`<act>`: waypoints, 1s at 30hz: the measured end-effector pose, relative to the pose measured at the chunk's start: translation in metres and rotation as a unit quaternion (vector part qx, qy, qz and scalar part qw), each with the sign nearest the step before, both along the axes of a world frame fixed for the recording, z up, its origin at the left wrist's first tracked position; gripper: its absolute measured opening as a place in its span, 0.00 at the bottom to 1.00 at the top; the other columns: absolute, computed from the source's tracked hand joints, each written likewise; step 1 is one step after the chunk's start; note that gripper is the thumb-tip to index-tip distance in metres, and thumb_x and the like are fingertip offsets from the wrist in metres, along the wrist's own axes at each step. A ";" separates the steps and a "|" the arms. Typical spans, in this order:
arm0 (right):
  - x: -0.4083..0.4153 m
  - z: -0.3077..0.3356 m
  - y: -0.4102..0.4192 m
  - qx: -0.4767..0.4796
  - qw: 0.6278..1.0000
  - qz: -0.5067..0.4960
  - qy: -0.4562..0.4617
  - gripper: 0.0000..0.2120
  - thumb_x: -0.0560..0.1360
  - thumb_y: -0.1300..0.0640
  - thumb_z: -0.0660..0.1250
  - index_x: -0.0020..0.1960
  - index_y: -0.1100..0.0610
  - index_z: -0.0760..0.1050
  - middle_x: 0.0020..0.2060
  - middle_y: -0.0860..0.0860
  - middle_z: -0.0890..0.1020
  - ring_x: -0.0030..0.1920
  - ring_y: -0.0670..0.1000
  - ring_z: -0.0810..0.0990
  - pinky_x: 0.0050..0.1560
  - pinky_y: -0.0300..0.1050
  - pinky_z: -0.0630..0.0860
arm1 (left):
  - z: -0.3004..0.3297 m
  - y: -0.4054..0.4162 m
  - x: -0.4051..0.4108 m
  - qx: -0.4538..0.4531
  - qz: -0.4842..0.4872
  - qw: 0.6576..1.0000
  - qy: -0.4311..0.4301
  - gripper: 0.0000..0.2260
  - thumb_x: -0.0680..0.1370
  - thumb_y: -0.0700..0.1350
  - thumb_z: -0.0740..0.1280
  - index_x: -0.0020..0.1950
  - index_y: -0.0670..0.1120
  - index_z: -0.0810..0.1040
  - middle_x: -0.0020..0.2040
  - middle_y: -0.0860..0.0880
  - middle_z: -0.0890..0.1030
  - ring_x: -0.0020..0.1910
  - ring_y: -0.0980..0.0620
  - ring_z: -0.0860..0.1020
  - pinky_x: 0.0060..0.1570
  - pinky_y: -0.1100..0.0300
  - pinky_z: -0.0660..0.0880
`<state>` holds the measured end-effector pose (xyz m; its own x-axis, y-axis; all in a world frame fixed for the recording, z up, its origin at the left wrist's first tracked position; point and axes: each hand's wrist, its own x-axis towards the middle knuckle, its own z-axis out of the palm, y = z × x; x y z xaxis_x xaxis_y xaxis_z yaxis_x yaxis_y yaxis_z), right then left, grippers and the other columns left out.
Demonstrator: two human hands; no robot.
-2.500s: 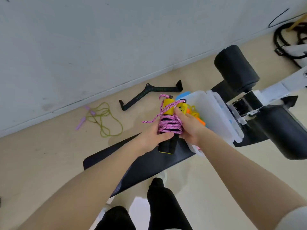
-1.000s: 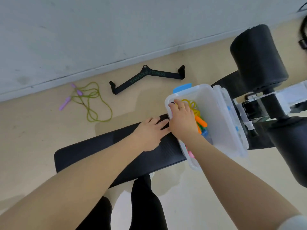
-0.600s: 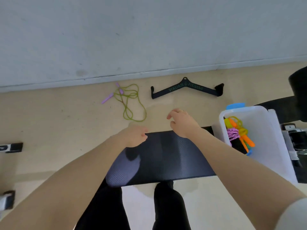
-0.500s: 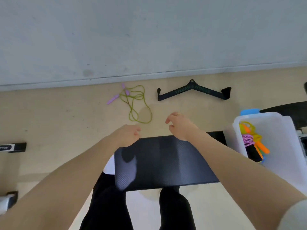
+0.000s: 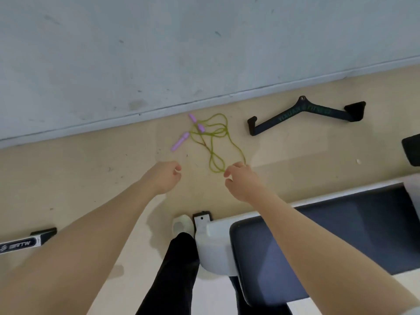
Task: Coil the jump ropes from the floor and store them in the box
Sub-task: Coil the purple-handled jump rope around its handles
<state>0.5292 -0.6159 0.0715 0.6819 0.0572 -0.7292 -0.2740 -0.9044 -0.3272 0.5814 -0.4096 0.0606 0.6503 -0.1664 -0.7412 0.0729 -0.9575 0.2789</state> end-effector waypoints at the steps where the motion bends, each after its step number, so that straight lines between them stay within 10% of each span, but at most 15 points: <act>1: 0.001 -0.001 0.003 0.002 1.000 0.000 0.002 0.17 0.78 0.58 0.54 0.66 0.55 0.69 0.68 0.53 0.66 0.67 0.55 0.65 0.66 0.50 0.66 | -0.001 0.004 0.004 0.003 0.001 1.000 -0.001 0.17 0.80 0.45 0.58 0.68 0.44 0.70 0.62 0.44 0.77 0.60 0.44 0.74 0.56 0.59 0.69; 9: 0.055 -0.063 -0.005 0.000 0.999 -0.049 -0.004 0.17 0.79 0.58 0.54 0.67 0.56 0.67 0.68 0.54 0.66 0.67 0.55 0.64 0.65 0.48 0.66 | -0.068 0.012 0.053 -0.016 0.012 0.999 -0.036 0.21 0.79 0.43 0.59 0.72 0.45 0.63 0.57 0.45 0.78 0.57 0.44 0.75 0.55 0.54 0.72; 30: 0.265 -0.525 0.059 -0.059 0.980 -0.120 -0.147 0.19 0.80 0.56 0.54 0.70 0.59 0.62 0.67 0.58 0.67 0.64 0.61 0.68 0.62 0.50 0.64 | -0.517 0.010 0.219 0.112 -0.102 0.975 -0.160 0.18 0.80 0.50 0.58 0.66 0.43 0.64 0.63 0.43 0.69 0.63 0.42 0.69 0.54 0.51 0.69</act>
<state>0.7938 -0.5567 -0.4538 0.8470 -0.2035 -0.4911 -0.3928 -0.8620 -0.3203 0.8006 -0.3998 -0.4563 0.8241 -0.1748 -0.5388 -0.1828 -0.9824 0.0392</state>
